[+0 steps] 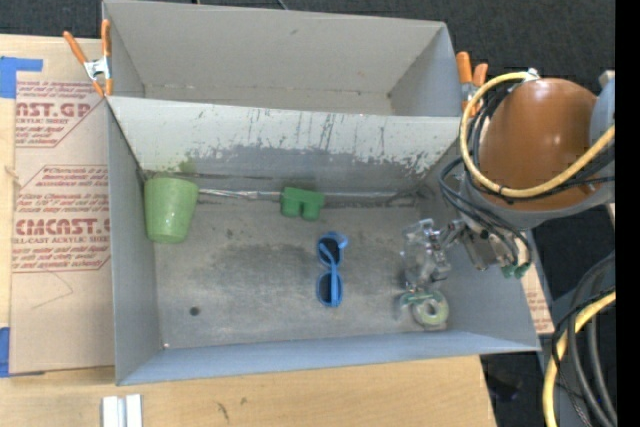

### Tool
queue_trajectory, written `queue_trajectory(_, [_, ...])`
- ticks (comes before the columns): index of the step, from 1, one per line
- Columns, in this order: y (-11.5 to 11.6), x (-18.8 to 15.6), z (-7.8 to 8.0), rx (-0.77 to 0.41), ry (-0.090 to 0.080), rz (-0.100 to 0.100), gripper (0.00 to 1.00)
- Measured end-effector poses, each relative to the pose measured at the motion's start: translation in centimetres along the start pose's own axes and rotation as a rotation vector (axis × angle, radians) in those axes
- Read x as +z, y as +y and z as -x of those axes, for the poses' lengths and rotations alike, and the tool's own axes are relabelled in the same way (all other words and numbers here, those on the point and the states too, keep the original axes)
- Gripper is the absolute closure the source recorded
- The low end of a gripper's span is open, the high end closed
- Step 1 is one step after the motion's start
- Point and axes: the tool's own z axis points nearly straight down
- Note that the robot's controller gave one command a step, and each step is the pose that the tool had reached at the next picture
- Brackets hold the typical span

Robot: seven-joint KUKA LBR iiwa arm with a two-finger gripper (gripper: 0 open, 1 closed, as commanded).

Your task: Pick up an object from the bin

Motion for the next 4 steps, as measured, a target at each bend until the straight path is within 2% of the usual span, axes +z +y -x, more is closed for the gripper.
queue_trajectory(1, [-4.7, 5.4, 1.3, 0.209, 0.010, 0.002, 1.00])
queue_trajectory(2, [-4.7, 5.3, 1.4, 0.207, 0.008, 0.002, 0.00])
queue_trajectory(3, [-7.4, 12.6, -1.6, 0.209, 0.007, 0.002, 0.00])
queue_trajectory(4, [-7.3, 12.0, -1.4, 0.205, 0.008, 0.003, 1.00])
